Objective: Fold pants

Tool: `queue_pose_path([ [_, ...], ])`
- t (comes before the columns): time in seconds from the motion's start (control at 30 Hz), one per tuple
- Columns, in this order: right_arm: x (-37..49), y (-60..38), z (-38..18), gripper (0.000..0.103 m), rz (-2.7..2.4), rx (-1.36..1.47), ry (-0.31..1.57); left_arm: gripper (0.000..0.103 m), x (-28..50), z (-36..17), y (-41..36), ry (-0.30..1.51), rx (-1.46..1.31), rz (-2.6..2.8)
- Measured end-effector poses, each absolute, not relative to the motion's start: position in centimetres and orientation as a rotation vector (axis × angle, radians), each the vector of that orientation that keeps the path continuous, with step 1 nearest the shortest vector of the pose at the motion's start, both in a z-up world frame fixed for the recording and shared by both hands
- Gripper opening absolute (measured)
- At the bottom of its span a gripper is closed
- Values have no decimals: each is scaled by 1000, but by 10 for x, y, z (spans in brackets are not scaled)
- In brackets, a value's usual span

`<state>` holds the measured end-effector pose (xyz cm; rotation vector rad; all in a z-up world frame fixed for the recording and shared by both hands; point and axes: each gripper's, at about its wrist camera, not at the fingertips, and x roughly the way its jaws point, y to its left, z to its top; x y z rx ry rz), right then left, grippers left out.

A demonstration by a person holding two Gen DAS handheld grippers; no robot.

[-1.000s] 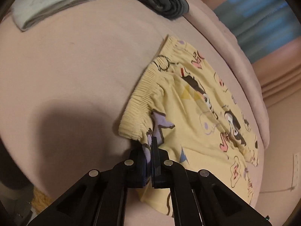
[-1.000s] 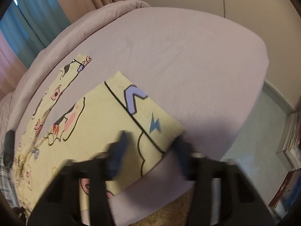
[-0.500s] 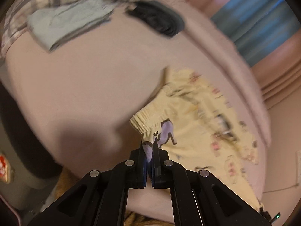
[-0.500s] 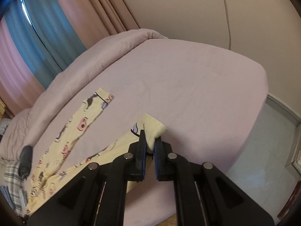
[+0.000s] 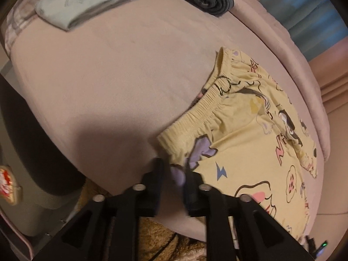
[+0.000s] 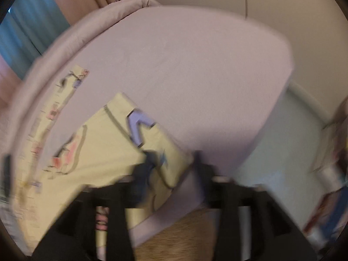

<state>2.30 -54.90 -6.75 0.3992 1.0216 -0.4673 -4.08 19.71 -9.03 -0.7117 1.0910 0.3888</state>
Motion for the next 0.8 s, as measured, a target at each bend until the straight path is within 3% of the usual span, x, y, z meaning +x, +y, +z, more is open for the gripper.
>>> queue_pose_path([
  [0.07,31,-552,-50,69,-454,338,993,38,-42,-82,197,1080,-672,425],
  [0.2,68,-553,-42,71,-324,336,991,40,-39,-60,194,1018,-590,462],
  [0.4,134,-547,-89,69,-186,433,1094,45,-34,-49,198,974,-582,488],
  [0.43,140,-541,-98,65,-185,438,1108,45,-33,-49,196,975,-580,490],
  [0.5,147,-534,-105,45,-254,363,1084,45,-31,-48,194,980,-569,483],
  [0.57,150,-532,-100,9,-271,342,1070,45,-28,-47,192,982,-559,480],
  [0.8,144,-542,-61,8,-267,374,956,45,-14,-39,193,959,-555,461],
])
